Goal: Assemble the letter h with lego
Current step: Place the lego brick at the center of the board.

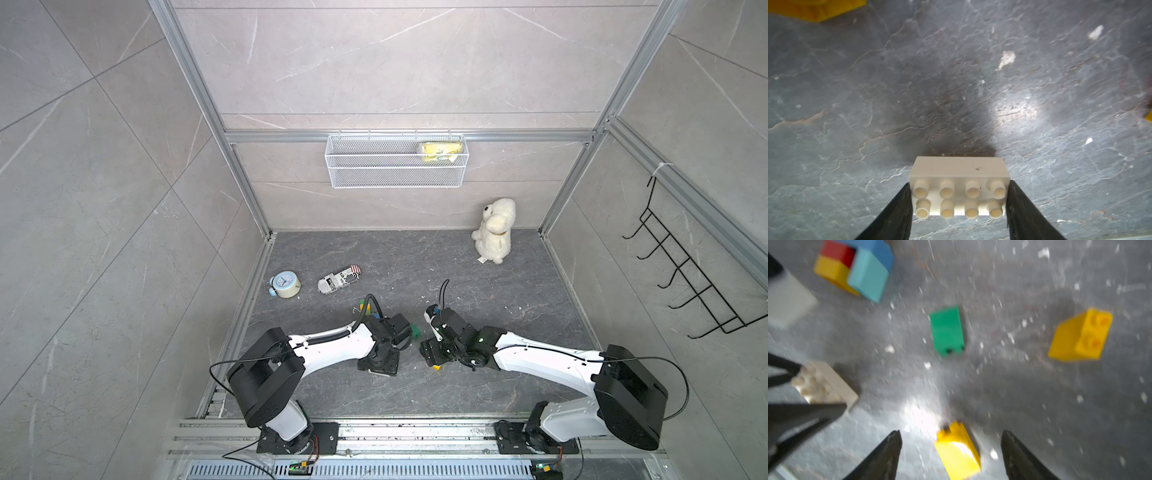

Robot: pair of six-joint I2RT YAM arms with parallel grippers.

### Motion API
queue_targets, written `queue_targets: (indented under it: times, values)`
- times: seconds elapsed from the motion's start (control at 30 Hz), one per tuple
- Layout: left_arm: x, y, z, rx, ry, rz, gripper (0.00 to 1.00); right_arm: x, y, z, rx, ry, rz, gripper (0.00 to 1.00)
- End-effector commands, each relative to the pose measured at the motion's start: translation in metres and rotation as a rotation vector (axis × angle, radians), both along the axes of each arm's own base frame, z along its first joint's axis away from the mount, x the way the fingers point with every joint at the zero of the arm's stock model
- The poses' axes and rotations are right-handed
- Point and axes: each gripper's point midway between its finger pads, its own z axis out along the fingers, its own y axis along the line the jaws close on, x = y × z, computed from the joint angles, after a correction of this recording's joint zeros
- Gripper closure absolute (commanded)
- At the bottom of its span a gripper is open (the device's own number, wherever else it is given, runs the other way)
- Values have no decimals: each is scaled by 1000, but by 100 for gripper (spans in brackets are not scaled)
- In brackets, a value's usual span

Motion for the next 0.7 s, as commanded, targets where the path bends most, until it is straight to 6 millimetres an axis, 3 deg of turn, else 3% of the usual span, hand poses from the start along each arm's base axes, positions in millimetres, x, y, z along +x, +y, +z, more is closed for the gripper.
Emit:
queue_targets:
  times: [0.0, 0.1, 0.4, 0.67]
  values:
    - [7, -9, 1, -35, -32, 21, 51, -31, -26, -4, -101, 103, 46, 17]
    - [9, -14, 9, -56, -40, 17, 38, -35, -32, -12, -161, 140, 67, 15]
    - [0, -13, 31, -125, -36, 18, 21, -23, -14, -31, -195, 155, 134, 15]
    - [-4, -7, 40, -137, -45, 22, 19, -14, -5, -45, -235, 177, 143, 17]
